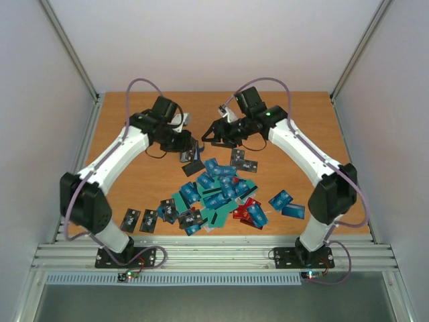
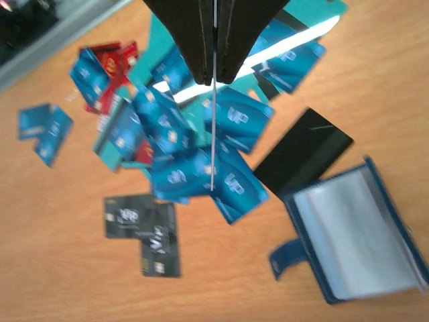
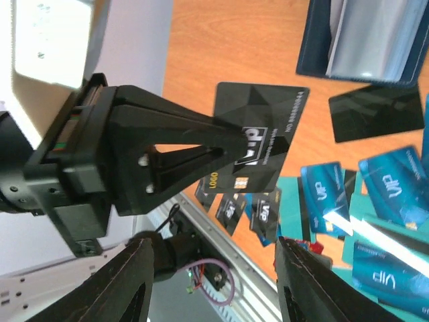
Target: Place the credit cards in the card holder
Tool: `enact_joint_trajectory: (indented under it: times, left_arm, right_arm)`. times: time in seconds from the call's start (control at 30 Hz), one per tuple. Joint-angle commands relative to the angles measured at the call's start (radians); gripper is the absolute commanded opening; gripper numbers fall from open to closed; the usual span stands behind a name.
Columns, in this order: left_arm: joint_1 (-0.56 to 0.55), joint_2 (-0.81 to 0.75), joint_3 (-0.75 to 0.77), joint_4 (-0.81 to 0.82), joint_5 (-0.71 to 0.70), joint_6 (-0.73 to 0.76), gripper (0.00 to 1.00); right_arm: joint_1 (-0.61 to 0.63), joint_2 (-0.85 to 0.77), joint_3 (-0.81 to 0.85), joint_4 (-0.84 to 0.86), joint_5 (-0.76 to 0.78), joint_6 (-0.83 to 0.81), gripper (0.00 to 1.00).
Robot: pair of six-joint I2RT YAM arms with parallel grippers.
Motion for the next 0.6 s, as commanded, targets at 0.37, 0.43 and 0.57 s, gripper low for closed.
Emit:
enact_joint_trajectory:
  times: [0.37,0.43,0.57]
  left_arm:
    - [0.074,0.403,0.334,-0.115,-0.316,0.069,0.00]
    - [0.097,0.418,0.320,-0.114,-0.302,0.073,0.00]
    - [0.137,0.411,0.246,-0.078,-0.300,0.076,0.00]
  right_arm:
    - [-0.051,0.374,0.266,0.033,-0.010,0.082,0.50]
    - [-0.051,0.416,0.302,0.048,-0.032,0.103,0.50]
    - [-0.051,0.506,0.360,0.083,-0.061,0.139,0.50]
